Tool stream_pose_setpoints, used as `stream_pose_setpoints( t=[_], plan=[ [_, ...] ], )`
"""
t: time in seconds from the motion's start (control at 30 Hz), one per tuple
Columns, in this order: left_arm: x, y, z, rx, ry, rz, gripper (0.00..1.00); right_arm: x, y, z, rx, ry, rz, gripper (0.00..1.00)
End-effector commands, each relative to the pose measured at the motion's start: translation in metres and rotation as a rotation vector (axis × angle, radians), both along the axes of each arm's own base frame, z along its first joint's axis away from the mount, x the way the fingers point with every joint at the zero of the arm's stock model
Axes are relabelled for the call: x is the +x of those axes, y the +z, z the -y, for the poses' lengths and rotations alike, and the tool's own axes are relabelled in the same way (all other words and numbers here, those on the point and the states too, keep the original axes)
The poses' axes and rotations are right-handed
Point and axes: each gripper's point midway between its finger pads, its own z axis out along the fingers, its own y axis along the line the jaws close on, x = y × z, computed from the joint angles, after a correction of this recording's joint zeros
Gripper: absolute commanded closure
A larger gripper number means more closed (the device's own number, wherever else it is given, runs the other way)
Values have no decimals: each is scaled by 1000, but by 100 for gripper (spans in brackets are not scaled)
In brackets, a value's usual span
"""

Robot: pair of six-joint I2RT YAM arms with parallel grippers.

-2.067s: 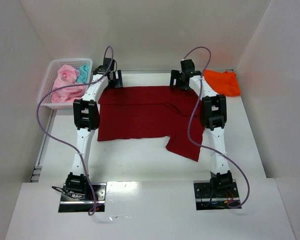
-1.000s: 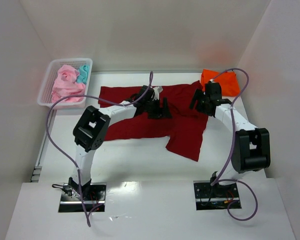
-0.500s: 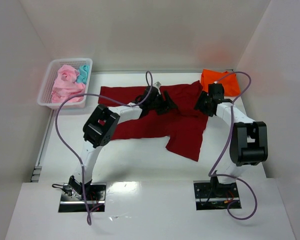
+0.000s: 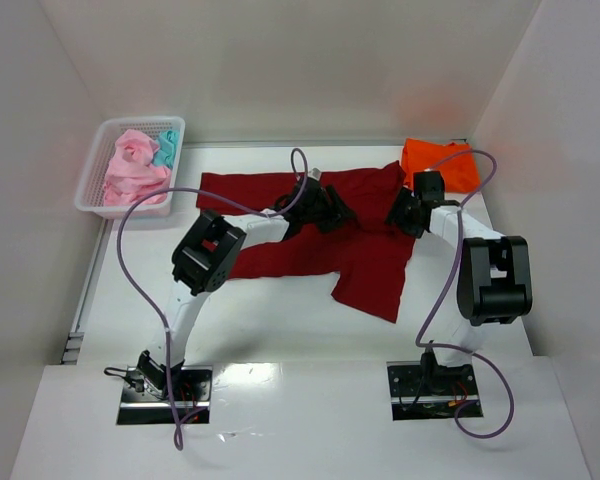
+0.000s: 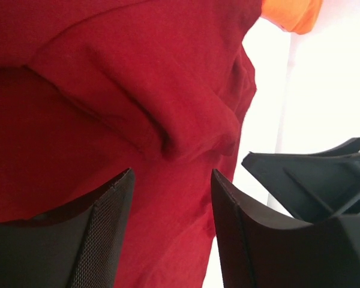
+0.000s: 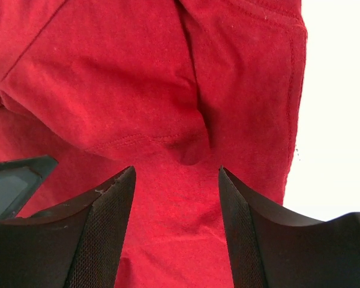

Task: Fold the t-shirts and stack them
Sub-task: Grap the side of the flattened tshirt closest away from the robot with both arms

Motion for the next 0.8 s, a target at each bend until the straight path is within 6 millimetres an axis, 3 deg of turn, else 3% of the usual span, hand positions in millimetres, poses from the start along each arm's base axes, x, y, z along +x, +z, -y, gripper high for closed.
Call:
stream_pose_setpoints(
  t=[0.0,0.33,0.7,0.77],
  plan=[
    [8,-9,6,-16,36,10,38,5,-2,5,-10,-25,23,37],
    [14,-20,10,-27,76,10,38,6,-5,8,-20,-45,23,40],
    [21,-30,8,-50,137,-11,48,10,-23,7,-5,-67,-11,49],
    [22,-30,9,-56,141,-17,49,15,-19,7,-4,-67,7,51]
  ],
)
